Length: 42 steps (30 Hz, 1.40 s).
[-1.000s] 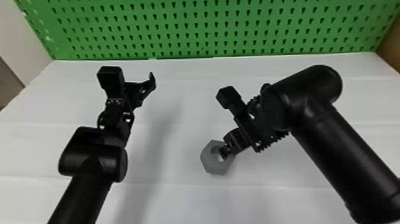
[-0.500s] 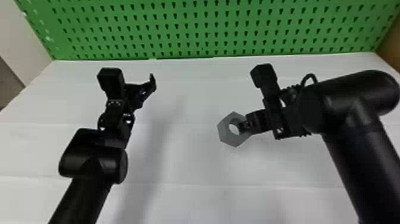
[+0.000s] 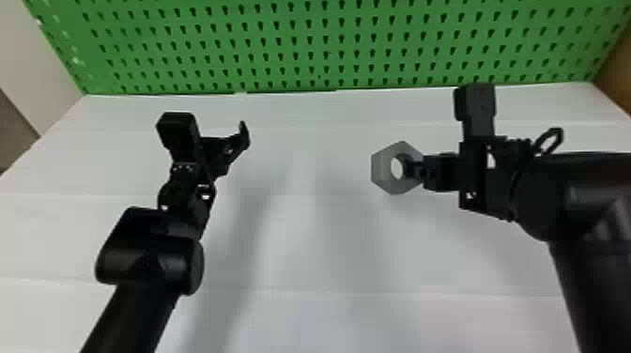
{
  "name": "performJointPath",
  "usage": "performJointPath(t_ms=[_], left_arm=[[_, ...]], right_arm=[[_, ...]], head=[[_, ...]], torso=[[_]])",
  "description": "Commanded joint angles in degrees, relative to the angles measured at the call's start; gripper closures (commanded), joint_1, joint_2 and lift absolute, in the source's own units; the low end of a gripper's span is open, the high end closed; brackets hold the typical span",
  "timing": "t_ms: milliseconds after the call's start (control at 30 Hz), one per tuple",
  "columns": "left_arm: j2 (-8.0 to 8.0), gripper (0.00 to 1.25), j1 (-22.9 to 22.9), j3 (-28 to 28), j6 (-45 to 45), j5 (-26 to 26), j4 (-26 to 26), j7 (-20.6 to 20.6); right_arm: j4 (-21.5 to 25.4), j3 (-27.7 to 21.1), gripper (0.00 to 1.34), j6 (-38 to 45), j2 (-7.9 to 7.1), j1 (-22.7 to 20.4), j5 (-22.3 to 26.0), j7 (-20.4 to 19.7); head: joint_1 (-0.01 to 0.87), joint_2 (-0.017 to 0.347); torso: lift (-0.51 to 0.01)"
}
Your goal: Pick up the hex nut
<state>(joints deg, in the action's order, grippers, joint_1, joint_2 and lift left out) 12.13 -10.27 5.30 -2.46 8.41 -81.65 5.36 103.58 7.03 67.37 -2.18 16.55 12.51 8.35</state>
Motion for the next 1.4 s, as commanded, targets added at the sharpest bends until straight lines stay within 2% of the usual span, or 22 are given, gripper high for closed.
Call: performJointPath(t_ms=[0, 133, 367, 800, 1100, 1367], left_arm=[[0.00, 0.09, 0.1, 0.3, 0.0, 0.1, 0.0, 0.0], [0.00, 0.09, 0.0, 0.5, 0.0, 0.2, 0.0, 0.0], [-0.09, 0.09, 0.1, 0.9, 0.0, 0.6, 0.0, 0.0], [-0.09, 0.09, 0.1, 1.4, 0.0, 0.8, 0.0, 0.4], [-0.09, 0.09, 0.1, 1.6, 0.0, 0.9, 0.0, 0.5], [-0.09, 0.09, 0.2, 1.7, 0.0, 0.9, 0.0, 0.6]], right_arm=[[0.3, -1.9, 1.04, -9.0, 0.42, -2.9, 0.0, 0.0], [0.3, -4.0, 1.04, -14.7, 0.77, -5.1, -0.4, -0.1], [0.2, -7.6, 1.04, -27.3, 2.23, -9.3, -2.8, -0.8], [-3.0, -11.0, 1.04, -42.9, 2.23, -13.4, -6.2, -2.1], [-7.8, -12.1, 1.04, -56.7, 2.23, -15.8, -6.5, -3.0], [-10.1, -12.5, 1.04, -61.9, 2.23, -16.5, -6.4, -3.2]], head=[[0.785, 0.149], [0.785, 0.149], [0.785, 0.149], [0.785, 0.149], [0.785, 0.149], [0.785, 0.149]], torso=[[-0.086], [-0.086], [-0.086], [-0.086], [-0.086], [-0.086]])
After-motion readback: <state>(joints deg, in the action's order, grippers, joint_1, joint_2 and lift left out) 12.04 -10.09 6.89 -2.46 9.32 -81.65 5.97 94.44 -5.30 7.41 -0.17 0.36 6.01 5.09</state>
